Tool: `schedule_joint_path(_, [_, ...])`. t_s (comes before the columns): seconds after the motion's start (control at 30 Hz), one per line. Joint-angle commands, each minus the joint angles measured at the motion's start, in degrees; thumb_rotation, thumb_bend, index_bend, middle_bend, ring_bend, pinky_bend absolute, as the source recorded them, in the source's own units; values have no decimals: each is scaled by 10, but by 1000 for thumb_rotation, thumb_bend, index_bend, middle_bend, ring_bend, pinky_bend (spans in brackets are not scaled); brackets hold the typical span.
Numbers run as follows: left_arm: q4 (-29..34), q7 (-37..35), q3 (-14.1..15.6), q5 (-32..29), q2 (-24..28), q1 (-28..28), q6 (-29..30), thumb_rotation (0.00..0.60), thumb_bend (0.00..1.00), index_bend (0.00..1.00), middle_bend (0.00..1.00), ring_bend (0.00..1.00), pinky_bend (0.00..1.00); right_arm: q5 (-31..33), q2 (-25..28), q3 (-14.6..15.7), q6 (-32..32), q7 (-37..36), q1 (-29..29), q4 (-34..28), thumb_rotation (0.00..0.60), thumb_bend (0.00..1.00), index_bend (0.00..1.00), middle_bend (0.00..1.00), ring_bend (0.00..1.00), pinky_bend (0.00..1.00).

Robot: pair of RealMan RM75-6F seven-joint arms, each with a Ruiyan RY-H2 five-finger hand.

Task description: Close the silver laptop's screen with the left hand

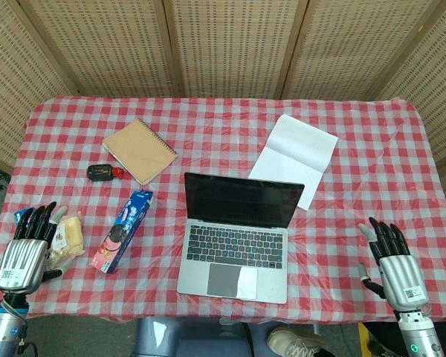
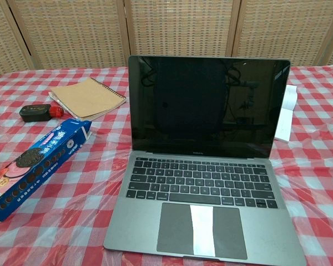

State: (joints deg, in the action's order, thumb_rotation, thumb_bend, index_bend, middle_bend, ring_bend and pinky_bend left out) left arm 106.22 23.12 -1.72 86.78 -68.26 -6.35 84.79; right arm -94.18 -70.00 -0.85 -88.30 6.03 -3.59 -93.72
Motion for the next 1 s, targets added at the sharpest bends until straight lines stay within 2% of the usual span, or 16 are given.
schedule_joint_path(0.03, [-2, 0, 0, 1, -2, -1, 0, 600, 0, 0, 0, 0, 0, 2, 0, 1, 3, 1, -1, 0, 600, 666, 0, 0, 0, 0])
schedule_joint_path(1.0, [3, 3, 4, 3, -1, 0, 0, 600, 0, 0, 0, 0, 0, 2, 6, -1, -2, -9, 1, -4, 600, 683, 0, 0, 0, 0])
